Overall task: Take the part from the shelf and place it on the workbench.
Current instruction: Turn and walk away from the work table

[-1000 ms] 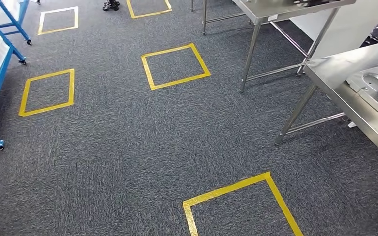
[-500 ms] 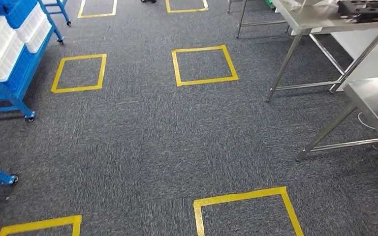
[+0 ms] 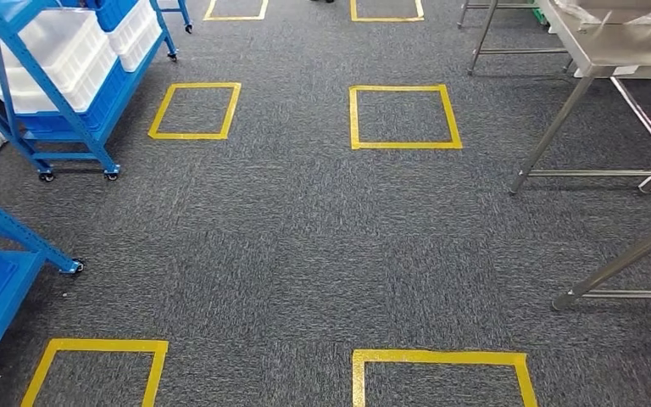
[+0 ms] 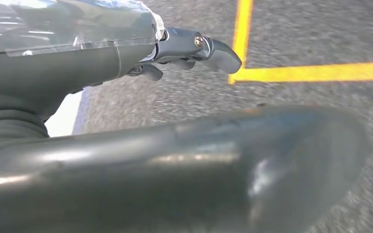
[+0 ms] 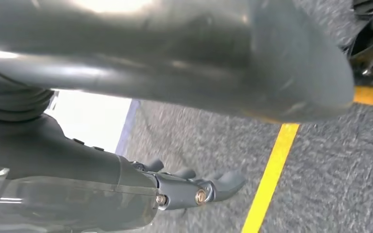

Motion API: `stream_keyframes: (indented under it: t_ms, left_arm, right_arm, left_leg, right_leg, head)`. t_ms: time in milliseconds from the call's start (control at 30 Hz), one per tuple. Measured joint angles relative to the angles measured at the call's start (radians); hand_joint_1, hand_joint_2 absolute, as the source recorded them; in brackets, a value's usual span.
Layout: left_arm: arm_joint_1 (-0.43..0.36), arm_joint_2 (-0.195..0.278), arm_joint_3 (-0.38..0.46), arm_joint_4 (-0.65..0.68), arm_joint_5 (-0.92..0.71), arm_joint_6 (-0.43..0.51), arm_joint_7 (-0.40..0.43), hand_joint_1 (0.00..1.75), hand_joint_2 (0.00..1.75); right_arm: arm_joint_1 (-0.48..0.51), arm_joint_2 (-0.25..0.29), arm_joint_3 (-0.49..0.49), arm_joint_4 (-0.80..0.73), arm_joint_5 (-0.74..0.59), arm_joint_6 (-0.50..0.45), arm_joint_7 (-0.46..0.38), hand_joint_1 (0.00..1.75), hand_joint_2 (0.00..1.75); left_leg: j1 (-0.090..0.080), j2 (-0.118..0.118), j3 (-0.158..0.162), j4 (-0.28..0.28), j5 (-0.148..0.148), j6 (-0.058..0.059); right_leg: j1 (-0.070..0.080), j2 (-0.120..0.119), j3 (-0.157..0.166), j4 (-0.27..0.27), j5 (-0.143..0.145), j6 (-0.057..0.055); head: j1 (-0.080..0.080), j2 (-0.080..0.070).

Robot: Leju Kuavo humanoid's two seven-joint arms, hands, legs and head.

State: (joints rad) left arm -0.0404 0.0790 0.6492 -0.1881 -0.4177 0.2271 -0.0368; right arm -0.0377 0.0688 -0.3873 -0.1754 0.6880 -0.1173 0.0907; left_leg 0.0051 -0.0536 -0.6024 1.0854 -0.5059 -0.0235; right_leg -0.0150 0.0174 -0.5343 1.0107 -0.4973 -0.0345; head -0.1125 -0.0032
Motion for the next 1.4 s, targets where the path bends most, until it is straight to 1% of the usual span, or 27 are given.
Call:
stream_keyframes:
  t_ms: [33, 67, 133, 167, 200, 267, 300, 333, 400, 433, 500, 567, 633, 700, 767, 800, 833, 900, 933, 1000, 1067, 1133, 1200, 1233, 1300, 1333, 1400]
  left_arm:
    - [-0.001, -0.001, 0.002, 0.0, 0.002, 0.003, 0.001, 0.0, 0.0]
    - [-0.003, -0.002, 0.003, 0.0, 0.003, 0.005, 0.001, 0.0, 0.0]
    - [-0.001, -0.004, 0.007, 0.0, 0.006, 0.009, 0.002, 0.0, 0.0]
    - [0.001, -0.005, 0.01, 0.0, 0.007, 0.012, 0.002, 0.0, 0.0]
    - [0.002, -0.006, 0.013, 0.0, 0.007, 0.015, 0.002, 0.0, 0.0]
    - [0.001, -0.006, 0.018, 0.0, 0.008, 0.021, 0.001, 0.0, 0.0]
    - [0.0, -0.006, 0.02, 0.0, 0.008, 0.022, 0.001, 0.0, 0.0]
    - [0.0, -0.006, 0.021, 0.0, 0.008, 0.023, 0.0, 0.0, 0.0]
    - [0.005, -0.006, 0.023, 0.0, 0.008, 0.023, -0.001, 0.0, 0.0]
    - [0.007, -0.005, 0.024, 0.0, 0.008, 0.021, -0.001, 0.0, 0.0]
    - [0.008, -0.005, 0.026, 0.0, 0.008, 0.015, -0.003, 0.0, 0.0]
    - [0.005, -0.004, 0.026, 0.0, 0.007, 0.007, -0.004, 0.0, 0.0]
    - [0.005, -0.004, 0.026, 0.0, 0.006, 0.0, -0.004, 0.0, 0.0]
    - [0.006, -0.004, 0.026, 0.0, 0.005, -0.004, -0.003, 0.0, 0.0]
    - [0.006, -0.004, 0.026, 0.0, 0.005, -0.005, -0.003, 0.0, 0.0]
    - [0.006, -0.004, 0.026, 0.0, 0.004, -0.006, -0.003, 0.0, 0.0]
    - [0.006, -0.004, 0.026, 0.0, 0.003, -0.009, -0.003, 0.0, 0.0]
    - [0.005, -0.003, 0.026, 0.0, -0.002, -0.017, -0.003, 0.0, 0.0]
    - [0.006, -0.003, 0.026, 0.0, -0.005, -0.021, -0.003, 0.0, 0.0]
    - [0.008, -0.002, 0.026, 0.0, -0.009, -0.024, -0.003, 0.0, 0.0]
    - [0.008, 0.001, 0.026, 0.0, -0.012, -0.027, -0.003, 0.0, 0.0]
    - [0.005, 0.004, 0.026, 0.0, -0.013, -0.031, -0.005, 0.0, 0.0]
    - [0.005, 0.005, 0.025, 0.0, -0.014, -0.035, -0.008, 0.0, 0.0]
    - [0.006, 0.005, 0.025, 0.0, -0.014, -0.036, -0.009, 0.0, 0.0]
    - [0.008, 0.006, 0.025, 0.0, -0.014, -0.038, -0.009, 0.0, 0.0]
    - [0.008, 0.007, 0.025, 0.0, -0.015, -0.038, -0.009, 0.0, 0.0]
    - [0.006, 0.01, 0.025, 0.0, -0.016, -0.04, -0.01, 0.0, 0.0]
  right_arm:
    - [0.001, 0.0, 0.002, 0.0, 0.004, 0.0, 0.001, 0.0, 0.0]
    - [0.002, 0.0, 0.005, 0.0, 0.007, 0.0, 0.001, 0.0, 0.0]
    - [0.002, 0.0, 0.012, 0.0, 0.015, 0.0, 0.002, 0.0, 0.0]
    - [0.001, 0.001, 0.015, 0.0, 0.018, 0.0, 0.002, 0.0, 0.0]
    - [-0.001, 0.001, 0.019, 0.0, 0.021, 0.0, 0.002, 0.0, 0.0]
    - [-0.003, 0.003, 0.027, 0.0, 0.028, 0.0, 0.001, 0.0, 0.0]
    - [-0.003, 0.004, 0.03, 0.0, 0.03, 0.0, 0.001, 0.0, 0.0]
    - [-0.005, 0.005, 0.033, 0.0, 0.032, -0.001, 0.0, 0.0, 0.0]
    - [-0.011, 0.007, 0.039, 0.0, 0.034, -0.001, 0.0, 0.0, 0.0]
    - [-0.014, 0.008, 0.041, 0.0, 0.034, -0.001, 0.0, 0.0, 0.0]
    - [-0.013, 0.01, 0.043, -0.001, 0.034, -0.001, 0.0, 0.0, 0.0]
    - [-0.009, 0.011, 0.044, 0.0, 0.033, 0.0, 0.0, 0.0, 0.0]
    - [-0.007, 0.012, 0.044, 0.0, 0.033, 0.001, 0.001, 0.0, 0.0]
    - [-0.006, 0.012, 0.044, 0.001, 0.032, 0.001, 0.001, 0.0, 0.0]
    - [-0.006, 0.012, 0.044, 0.001, 0.032, 0.001, 0.001, 0.0, 0.0]
    - [-0.006, 0.011, 0.044, 0.001, 0.031, 0.002, 0.001, 0.0, 0.0]
    - [-0.005, 0.011, 0.044, 0.001, 0.03, 0.002, 0.0, 0.0, 0.0]
    - [-0.004, 0.01, 0.044, 0.001, 0.029, 0.004, -0.003, 0.0, 0.0]
    - [-0.005, 0.01, 0.044, 0.001, 0.029, 0.004, -0.006, 0.0, 0.0]
    - [-0.008, 0.01, 0.044, 0.001, 0.029, 0.005, -0.009, 0.0, 0.0]
    - [-0.006, 0.01, 0.044, 0.001, 0.029, 0.004, -0.01, 0.0, 0.0]
    - [-0.001, 0.01, 0.044, 0.001, 0.028, 0.003, -0.01, 0.0, 0.0]
    - [0.003, 0.01, 0.044, 0.001, 0.027, 0.001, -0.01, 0.0, 0.0]
    - [0.002, 0.01, 0.044, 0.001, 0.027, 0.0, -0.01, 0.0, 0.0]
    - [0.002, 0.01, 0.044, 0.001, 0.027, -0.001, -0.009, 0.0, 0.0]
    - [0.001, 0.01, 0.044, 0.001, 0.027, -0.001, -0.009, 0.0, 0.0]
    - [0.001, 0.011, 0.044, 0.001, 0.026, -0.001, -0.008, 0.0, 0.0]
  left_leg:
    - [0.001, 0.026, -0.03, 0.063, -0.034, -0.004]
    - [0.003, 0.038, -0.063, 0.132, -0.065, -0.008]
    - [0.008, 0.045, -0.096, 0.208, -0.085, -0.014]
    - [0.01, 0.049, -0.084, 0.188, -0.067, -0.015]
    - [0.01, 0.057, -0.051, 0.13, -0.036, -0.014]
    - [0.007, 0.098, 0.026, -0.014, 0.016, -0.007]
    - [0.003, 0.112, 0.05, -0.06, 0.029, -0.001]
    - [-0.001, 0.12, 0.059, -0.08, 0.031, 0.005]
    - [-0.004, 0.1, 0.057, -0.084, 0.035, 0.016]
    - [-0.002, 0.091, 0.06, -0.089, 0.039, 0.021]
    - [0.002, 0.071, 0.064, -0.099, 0.048, 0.034]
    - [0.0, 0.049, 0.06, -0.1, 0.052, 0.041]
    - [-0.002, 0.025, 0.058, -0.098, 0.053, 0.043]
    - [-0.003, 0.011, 0.057, -0.096, 0.052, 0.043]
    - [-0.003, 0.008, 0.058, -0.096, 0.052, 0.043]
    - [-0.003, 0.002, 0.058, -0.095, 0.052, 0.042]
    - [-0.002, -0.01, 0.059, -0.092, 0.051, 0.04]
    - [-0.003, -0.043, 0.052, -0.083, 0.047, 0.027]
    - [-0.001, -0.058, 0.047, -0.08, 0.047, 0.019]
    - [0.001, -0.068, 0.04, -0.076, 0.045, 0.005]
    - [0.001, -0.026, 0.018, -0.028, 0.013, -0.004]
    - [0.001, 0.027, -0.042, 0.098, -0.054, -0.011]
    - [0.005, 0.044, -0.092, 0.204, -0.092, -0.017]
    - [0.006, 0.047, -0.092, 0.206, -0.083, -0.017]
    - [0.006, 0.063, -0.033, 0.097, -0.021, -0.013]
    - [0.003, 0.087, 0.007, 0.023, 0.006, -0.007]
    - [-0.006, 0.119, 0.053, -0.07, 0.033, 0.006]
  right_leg:
    - [0.002, -0.015, 0.0, -0.001, -0.001, -0.004]
    - [0.005, -0.03, -0.001, -0.001, -0.001, -0.006]
    - [0.008, -0.058, -0.002, 0.0, -0.003, -0.007]
    - [0.008, -0.071, -0.002, 0.0, -0.004, -0.006]
    - [0.009, -0.083, 0.0, 0.0, -0.005, -0.004]
    - [0.011, -0.105, 0.006, 0.001, -0.009, 0.003]
    - [0.013, -0.115, 0.009, 0.001, -0.012, 0.008]
    - [0.013, -0.123, 0.011, 0.002, -0.013, 0.014]
    - [0.012, -0.137, 0.015, 0.001, -0.015, 0.025]
    - [0.009, -0.128, 0.016, 0.005, -0.02, 0.031]
    - [0.005, -0.077, -0.007, 0.062, -0.061, 0.039]
    - [0.003, -0.029, -0.07, 0.193, -0.13, 0.04]
    - [0.002, -0.02, -0.123, 0.295, -0.158, 0.039]
    - [0.002, -0.02, -0.136, 0.313, -0.15, 0.039]
    - [0.002, -0.019, -0.134, 0.307, -0.143, 0.039]
    - [0.002, -0.018, -0.121, 0.279, -0.123, 0.038]
    - [0.001, -0.005, -0.093, 0.213, -0.084, 0.036]
    - [0.0, 0.03, -0.036, 0.073, -0.016, 0.03]
    - [0.001, 0.042, -0.019, 0.03, 0.0, 0.026]
    - [0.003, 0.029, -0.015, 0.017, 0.0, 0.014]
    - [0.003, 0.004, -0.01, 0.008, 0.003, 0.0]
    - [0.006, -0.024, -0.009, 0.005, 0.002, -0.008]
    - [0.011, -0.053, -0.009, 0.006, -0.001, -0.011]
    - [0.013, -0.066, -0.008, 0.006, -0.002, -0.012]
    - [0.014, -0.09, -0.003, 0.006, -0.007, -0.009]
    - [0.015, -0.1, 0.001, 0.007, -0.009, -0.006]
    - [0.018, -0.12, 0.008, 0.007, -0.015, 0.002]
  head:
    - [0.0, 0.0]
    - [0.0, 0.0]
    - [0.0, 0.0]
    - [0.0, 0.0]
    - [0.0, 0.0]
    - [0.0, 0.0]
    - [0.0, 0.0]
    - [0.0, 0.0]
    - [0.0, 0.0]
    - [0.0, 0.0]
    - [0.0, 0.0]
    - [0.0, 0.0]
    - [0.0, 0.0]
    - [0.0, 0.0]
    - [0.0, 0.0]
    - [0.0, 0.0]
    - [0.0, 0.0]
    - [0.0, 0.0]
    - [0.0, 0.0]
    - [0.0, 0.0]
    - [0.0, 0.0]
    - [0.0, 0.0]
    - [0.0, 0.0]
    - [0.0, 0.0]
    - [0.0, 0.0]
    - [0.0, 0.0]
    - [0.0, 0.0]
